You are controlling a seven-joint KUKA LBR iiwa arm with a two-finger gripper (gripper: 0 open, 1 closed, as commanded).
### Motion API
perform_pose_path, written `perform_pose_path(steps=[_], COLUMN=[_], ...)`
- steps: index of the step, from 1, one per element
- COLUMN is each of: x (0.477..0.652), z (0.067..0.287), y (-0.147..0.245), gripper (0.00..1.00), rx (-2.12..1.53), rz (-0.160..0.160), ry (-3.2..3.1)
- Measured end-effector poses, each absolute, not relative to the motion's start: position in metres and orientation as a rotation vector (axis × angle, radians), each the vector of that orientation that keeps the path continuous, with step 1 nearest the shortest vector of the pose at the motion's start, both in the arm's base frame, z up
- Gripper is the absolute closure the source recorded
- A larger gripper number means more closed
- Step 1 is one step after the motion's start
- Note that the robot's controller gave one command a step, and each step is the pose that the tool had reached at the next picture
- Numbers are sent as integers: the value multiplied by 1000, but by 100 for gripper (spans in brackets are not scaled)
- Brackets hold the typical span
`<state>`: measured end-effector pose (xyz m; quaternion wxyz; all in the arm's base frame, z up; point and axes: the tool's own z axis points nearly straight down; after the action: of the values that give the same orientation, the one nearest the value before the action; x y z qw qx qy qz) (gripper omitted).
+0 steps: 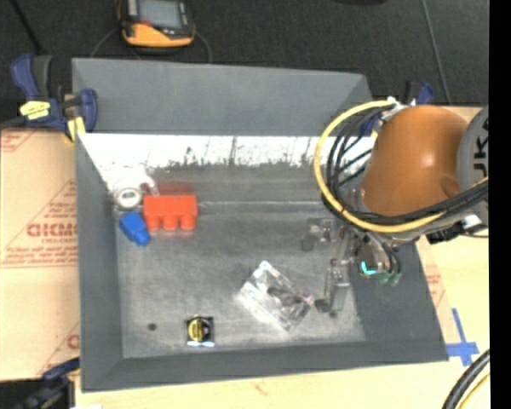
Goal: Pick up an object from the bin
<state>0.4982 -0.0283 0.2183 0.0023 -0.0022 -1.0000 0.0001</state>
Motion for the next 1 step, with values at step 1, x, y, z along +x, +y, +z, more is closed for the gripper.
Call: perform_pose_path(steps=[1], x=[518], z=[90], y=[-52], gripper=[0], rx=[-31], rz=[0], ry=[-3131])
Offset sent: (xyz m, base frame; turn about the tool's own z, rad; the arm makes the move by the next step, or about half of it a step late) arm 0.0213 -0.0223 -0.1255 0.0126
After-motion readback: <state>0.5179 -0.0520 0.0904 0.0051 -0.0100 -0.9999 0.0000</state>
